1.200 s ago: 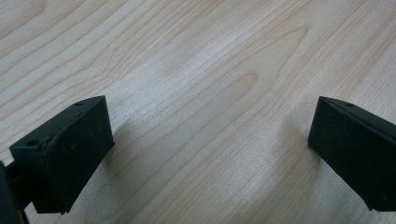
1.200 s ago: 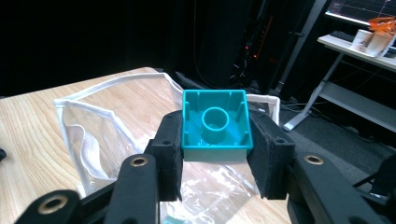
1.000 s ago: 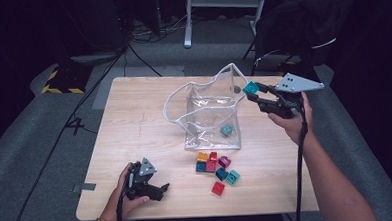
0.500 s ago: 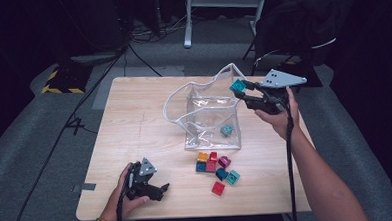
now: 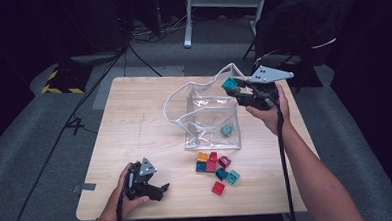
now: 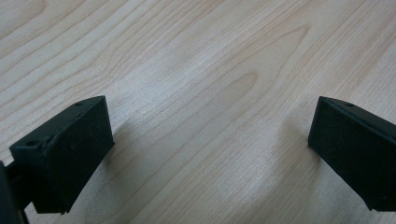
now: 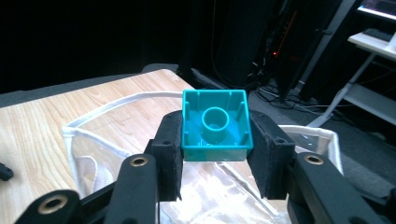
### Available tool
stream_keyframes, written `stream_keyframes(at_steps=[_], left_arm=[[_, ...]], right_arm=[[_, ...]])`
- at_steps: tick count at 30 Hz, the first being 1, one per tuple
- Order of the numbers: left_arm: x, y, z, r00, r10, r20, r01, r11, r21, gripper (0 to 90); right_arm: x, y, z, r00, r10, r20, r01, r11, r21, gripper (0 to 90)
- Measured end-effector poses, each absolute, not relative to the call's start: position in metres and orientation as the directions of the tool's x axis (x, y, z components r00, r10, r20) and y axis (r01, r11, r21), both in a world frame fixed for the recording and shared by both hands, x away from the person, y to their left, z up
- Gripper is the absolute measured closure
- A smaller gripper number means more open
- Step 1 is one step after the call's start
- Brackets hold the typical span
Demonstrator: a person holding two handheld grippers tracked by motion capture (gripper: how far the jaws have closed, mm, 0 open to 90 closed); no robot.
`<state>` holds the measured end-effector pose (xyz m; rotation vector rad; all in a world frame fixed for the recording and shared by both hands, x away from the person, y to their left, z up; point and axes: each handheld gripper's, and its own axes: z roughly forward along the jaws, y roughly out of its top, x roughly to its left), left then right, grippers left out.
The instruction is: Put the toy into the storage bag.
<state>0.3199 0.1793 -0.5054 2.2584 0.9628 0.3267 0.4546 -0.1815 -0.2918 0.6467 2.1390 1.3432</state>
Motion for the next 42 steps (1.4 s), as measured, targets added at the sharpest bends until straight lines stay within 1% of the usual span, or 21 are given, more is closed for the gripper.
stream_keyframes(at_steps=[7,17,20,22,23,33,42], left_arm=[[0.320,0.179,-0.505,0.699,0.715,-0.025,0.552,-0.517,0.654,0.2],[0.320,0.179,-0.505,0.699,0.715,-0.025,0.552,-0.517,0.654,0.2],[0.320,0.179,-0.505,0.699,0.715,-0.025,0.552,-0.517,0.654,0.2],[0.320,0.179,-0.505,0.699,0.715,-0.025,0.552,-0.517,0.654,0.2],[0.320,0.179,-0.505,0.699,0.715,-0.025,0.552,-0.517,0.654,0.2],[0.320,0.179,-0.505,0.699,0.715,-0.025,0.552,-0.517,0.654,0.2],[0.320,0.179,-0.505,0.698,0.715,-0.024,0.552,-0.517,0.655,0.2]], right_arm=[[0.461,-0.176,-0.296,-0.751,0.637,-0.175,0.134,0.407,0.904,59.2],[0.466,-0.170,-0.302,-0.747,0.646,-0.157,0.154,0.398,0.904,59.0],[0.466,-0.169,-0.305,-0.747,0.645,-0.161,0.153,0.403,0.902,57.1],[0.466,-0.169,-0.306,-0.742,0.650,-0.164,0.155,0.404,0.902,53.7],[0.466,-0.169,-0.306,-0.742,0.651,-0.163,0.159,0.406,0.900,54.3],[0.459,-0.174,-0.304,-0.746,0.645,-0.166,0.140,0.395,0.908,54.7],[0.448,-0.186,-0.298,-0.743,0.644,-0.181,0.123,0.398,0.909,52.3]])
